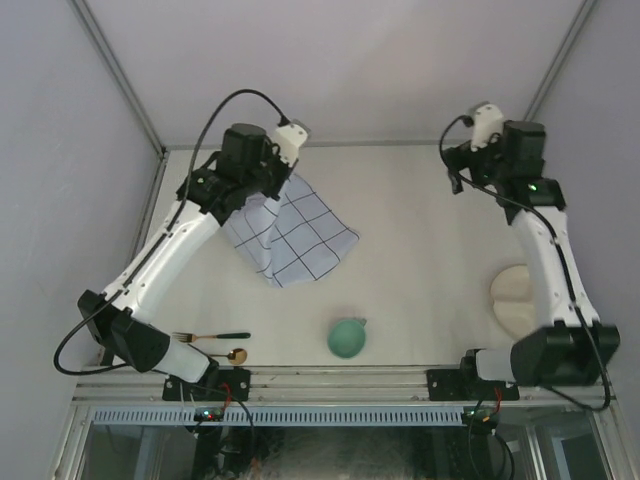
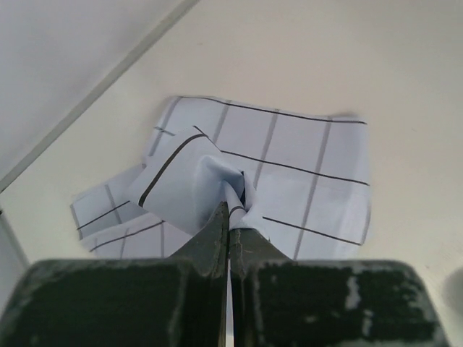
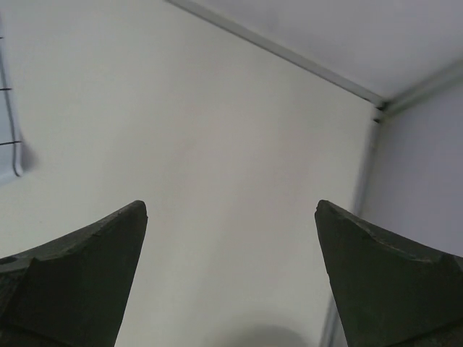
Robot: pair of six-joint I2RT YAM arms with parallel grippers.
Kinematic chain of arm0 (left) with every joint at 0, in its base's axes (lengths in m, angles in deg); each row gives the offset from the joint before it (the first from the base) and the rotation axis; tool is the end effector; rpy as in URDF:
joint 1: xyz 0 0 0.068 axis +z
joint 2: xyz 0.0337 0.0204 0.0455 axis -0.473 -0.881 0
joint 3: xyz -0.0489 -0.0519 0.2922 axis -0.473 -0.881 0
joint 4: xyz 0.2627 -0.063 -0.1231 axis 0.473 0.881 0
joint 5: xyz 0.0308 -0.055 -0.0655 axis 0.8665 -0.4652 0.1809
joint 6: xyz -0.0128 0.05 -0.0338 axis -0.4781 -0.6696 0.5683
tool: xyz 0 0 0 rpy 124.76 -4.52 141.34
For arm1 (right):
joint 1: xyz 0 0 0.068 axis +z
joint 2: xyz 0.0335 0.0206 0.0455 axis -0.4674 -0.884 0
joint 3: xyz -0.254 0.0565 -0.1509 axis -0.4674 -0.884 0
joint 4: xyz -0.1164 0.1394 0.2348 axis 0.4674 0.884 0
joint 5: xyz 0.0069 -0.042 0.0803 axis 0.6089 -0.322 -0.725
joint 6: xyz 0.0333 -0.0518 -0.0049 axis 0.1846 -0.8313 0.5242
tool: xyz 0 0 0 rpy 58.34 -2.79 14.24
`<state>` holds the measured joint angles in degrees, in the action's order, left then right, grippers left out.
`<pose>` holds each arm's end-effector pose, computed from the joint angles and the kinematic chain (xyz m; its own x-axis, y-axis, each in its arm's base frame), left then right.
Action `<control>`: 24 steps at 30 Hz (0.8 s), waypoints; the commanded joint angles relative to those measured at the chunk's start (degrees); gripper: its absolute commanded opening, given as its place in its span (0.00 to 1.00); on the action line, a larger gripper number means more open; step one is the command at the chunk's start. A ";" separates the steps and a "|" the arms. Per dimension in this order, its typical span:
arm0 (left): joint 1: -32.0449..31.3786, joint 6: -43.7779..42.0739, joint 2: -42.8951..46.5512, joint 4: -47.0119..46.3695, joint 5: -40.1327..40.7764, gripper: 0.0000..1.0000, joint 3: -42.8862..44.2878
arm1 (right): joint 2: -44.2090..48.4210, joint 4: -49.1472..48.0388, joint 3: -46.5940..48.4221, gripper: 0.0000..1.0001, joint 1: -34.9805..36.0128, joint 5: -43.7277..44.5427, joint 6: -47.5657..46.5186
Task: Set the dinner table for one person
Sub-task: Flatten out the napkin at the center of the board.
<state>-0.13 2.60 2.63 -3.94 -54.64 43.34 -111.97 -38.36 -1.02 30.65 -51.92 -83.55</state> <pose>0.3194 -0.1725 0.4471 -0.2920 0.4632 -0.8368 0.5739 0.7848 0.2341 0.3573 0.0267 0.4039 -0.3973 -0.3855 -0.8328 -0.3947 0.8910 -0.2242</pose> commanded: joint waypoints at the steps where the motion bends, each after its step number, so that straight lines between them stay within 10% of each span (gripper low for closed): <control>1: -8.88 -2.35 1.58 3.87 1.86 0.00 2.19 | 9.87 6.53 -5.66 1.00 -6.00 -3.50 -1.78; 18: -16.55 -19.86 27.52 35.19 -10.78 0.00 -25.24 | 8.28 2.76 -8.04 1.00 -9.68 -4.21 5.11; 24: -16.32 -26.02 41.35 23.40 9.36 0.01 -42.04 | 5.21 0.33 -7.72 1.00 -4.41 -3.78 6.05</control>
<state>-16.45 -17.18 34.91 23.99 -57.86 8.67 -105.59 -33.73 -9.48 21.80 -56.23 -79.33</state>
